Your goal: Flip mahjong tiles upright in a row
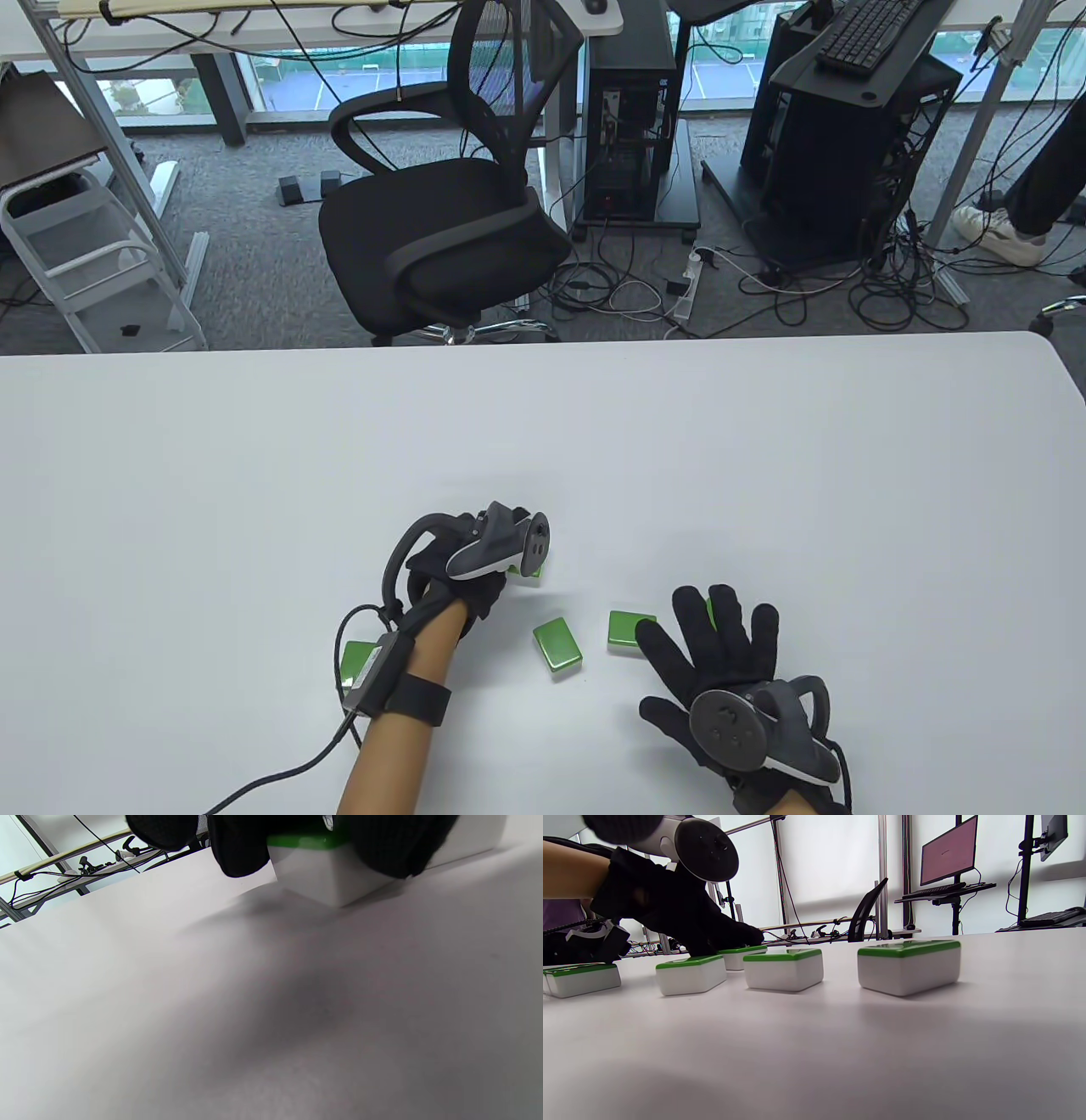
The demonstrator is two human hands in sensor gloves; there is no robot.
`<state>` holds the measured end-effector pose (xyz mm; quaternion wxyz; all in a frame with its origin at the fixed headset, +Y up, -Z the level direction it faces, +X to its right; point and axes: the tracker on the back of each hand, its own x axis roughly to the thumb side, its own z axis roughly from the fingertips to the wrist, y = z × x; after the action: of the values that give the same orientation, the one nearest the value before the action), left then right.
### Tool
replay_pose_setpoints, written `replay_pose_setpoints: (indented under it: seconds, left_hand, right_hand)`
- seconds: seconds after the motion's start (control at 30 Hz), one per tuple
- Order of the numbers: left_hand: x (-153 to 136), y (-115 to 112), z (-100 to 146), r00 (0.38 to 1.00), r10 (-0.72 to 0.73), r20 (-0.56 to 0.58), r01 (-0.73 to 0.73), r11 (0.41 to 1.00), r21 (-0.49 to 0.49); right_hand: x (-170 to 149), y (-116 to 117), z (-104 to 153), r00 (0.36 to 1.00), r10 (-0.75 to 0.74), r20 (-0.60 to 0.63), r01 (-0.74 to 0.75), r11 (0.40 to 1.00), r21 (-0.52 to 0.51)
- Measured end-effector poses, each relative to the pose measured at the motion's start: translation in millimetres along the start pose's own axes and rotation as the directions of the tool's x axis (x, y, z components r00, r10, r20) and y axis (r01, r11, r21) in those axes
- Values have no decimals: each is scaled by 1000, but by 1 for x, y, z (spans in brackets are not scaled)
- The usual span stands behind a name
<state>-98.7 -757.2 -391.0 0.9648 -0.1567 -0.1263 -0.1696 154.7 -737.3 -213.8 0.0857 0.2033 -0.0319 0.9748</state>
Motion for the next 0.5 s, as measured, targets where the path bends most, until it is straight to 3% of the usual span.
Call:
replay_pose_setpoints:
  seconds: [0.27, 0.5]
  left_hand:
    - [-13, 0, 10, 997, 71, 21, -72, 997, 27]
    - [-26, 2, 48, 975, 154, 160, -171, 980, 99]
  right_hand:
    - [-1, 0, -1, 1000, -10, -3, 10, 1000, -2]
    - [0, 0, 0, 1000, -1, 1, 1, 1000, 4]
